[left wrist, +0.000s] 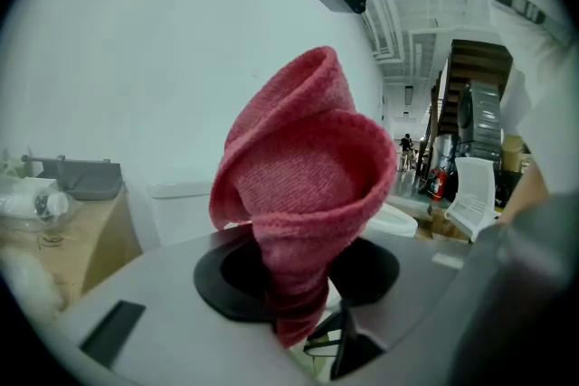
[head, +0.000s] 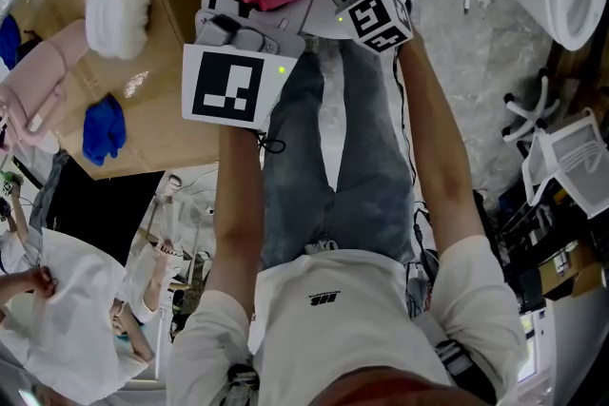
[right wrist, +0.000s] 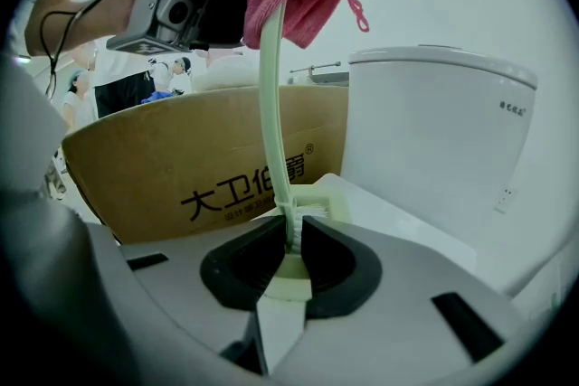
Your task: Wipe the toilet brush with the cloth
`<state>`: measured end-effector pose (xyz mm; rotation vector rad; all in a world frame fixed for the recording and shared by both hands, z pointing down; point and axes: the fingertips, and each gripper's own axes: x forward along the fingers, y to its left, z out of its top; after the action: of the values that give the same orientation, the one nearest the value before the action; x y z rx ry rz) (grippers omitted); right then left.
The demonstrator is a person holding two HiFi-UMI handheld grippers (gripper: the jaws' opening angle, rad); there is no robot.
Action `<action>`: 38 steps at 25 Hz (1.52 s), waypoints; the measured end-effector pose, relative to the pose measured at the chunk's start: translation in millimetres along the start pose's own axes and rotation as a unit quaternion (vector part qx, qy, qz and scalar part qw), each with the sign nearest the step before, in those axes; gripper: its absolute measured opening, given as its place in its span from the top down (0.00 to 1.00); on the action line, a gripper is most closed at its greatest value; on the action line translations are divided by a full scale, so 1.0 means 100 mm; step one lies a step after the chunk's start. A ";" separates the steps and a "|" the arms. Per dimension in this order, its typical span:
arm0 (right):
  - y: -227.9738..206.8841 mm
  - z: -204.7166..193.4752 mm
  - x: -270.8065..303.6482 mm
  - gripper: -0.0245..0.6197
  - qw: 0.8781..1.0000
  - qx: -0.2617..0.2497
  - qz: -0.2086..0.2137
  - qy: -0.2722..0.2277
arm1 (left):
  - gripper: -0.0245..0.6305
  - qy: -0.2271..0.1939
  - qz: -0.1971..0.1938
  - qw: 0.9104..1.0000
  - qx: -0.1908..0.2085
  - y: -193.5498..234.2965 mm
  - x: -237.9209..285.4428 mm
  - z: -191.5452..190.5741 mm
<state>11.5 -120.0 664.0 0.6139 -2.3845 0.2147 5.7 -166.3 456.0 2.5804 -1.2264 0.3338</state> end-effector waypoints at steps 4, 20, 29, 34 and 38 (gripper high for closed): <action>0.00 0.00 0.01 0.88 1.000 0.004 -0.005 0.001 | 0.69 -0.025 0.010 1.000 -0.009 0.01 -0.06 0.09; 0.00 0.32 -0.38 0.85 0.997 0.049 -0.038 -0.040 | 0.67 -0.049 0.035 0.998 -0.028 0.05 -0.60 0.32; 0.00 1.12 -1.34 0.85 0.986 0.089 -0.097 -0.107 | 0.68 -0.032 0.041 0.998 -0.029 -0.08 -1.06 0.60; 0.08 1.79 -2.01 0.87 0.977 0.084 -0.123 -0.154 | 0.68 -0.025 0.038 0.999 -0.029 -0.19 -1.38 0.88; 0.18 2.37 -2.61 0.97 0.964 0.087 -0.145 -0.206 | 0.67 -0.027 0.017 0.999 -0.002 -0.32 -1.60 1.13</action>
<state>45.6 -78.4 315.5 1.1797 -2.6430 0.1819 -57.6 -69.4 294.7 2.5843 -1.2886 0.2691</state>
